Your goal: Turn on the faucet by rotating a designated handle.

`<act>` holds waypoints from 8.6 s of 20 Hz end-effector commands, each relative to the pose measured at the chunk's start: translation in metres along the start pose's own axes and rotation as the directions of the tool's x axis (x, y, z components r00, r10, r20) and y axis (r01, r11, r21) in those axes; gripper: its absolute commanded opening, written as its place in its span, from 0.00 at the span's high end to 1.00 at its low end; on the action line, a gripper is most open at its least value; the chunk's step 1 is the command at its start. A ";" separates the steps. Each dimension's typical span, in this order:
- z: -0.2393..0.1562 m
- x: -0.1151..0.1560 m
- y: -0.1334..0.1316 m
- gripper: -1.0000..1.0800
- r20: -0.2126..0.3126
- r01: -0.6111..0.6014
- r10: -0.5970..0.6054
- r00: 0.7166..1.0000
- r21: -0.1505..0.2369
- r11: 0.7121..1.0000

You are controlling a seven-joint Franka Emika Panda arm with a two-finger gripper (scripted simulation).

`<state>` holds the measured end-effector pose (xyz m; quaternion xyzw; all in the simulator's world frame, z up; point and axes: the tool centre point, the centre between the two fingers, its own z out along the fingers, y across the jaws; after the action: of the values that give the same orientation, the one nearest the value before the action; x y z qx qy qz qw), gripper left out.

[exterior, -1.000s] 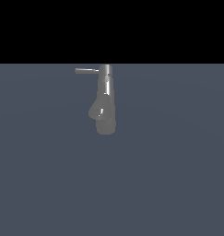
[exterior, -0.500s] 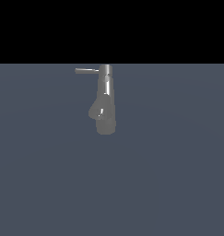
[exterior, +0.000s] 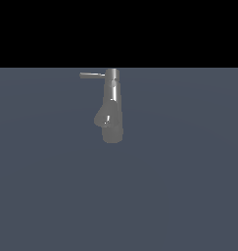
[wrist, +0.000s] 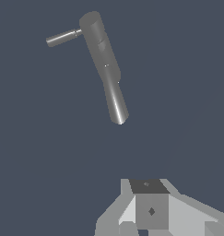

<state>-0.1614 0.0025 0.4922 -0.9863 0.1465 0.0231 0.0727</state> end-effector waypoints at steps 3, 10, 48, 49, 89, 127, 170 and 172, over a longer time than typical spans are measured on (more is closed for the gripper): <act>0.006 0.033 -0.013 1.00 0.022 -0.122 0.121 0.992 0.021 0.992; 0.023 0.084 -0.034 1.00 0.053 -0.310 0.308 0.950 0.028 0.950; 0.234 0.285 -0.163 1.00 -0.102 -0.943 0.937 0.334 -0.047 0.331; 0.239 0.286 -0.166 1.00 -0.108 -0.946 0.940 0.323 -0.045 0.320; 0.242 0.245 -0.170 1.00 -0.139 -0.964 0.954 0.267 -0.034 0.265; 0.200 0.183 -0.107 1.00 -0.139 -0.964 0.954 0.265 -0.030 0.264; 0.193 0.245 0.013 1.00 -0.136 -0.960 0.950 0.280 -0.034 0.278; 0.194 0.250 0.018 1.00 -0.137 -0.961 0.951 0.278 -0.034 0.276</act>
<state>0.0674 -0.0316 0.2898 -0.7151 0.6985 0.0250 -0.0097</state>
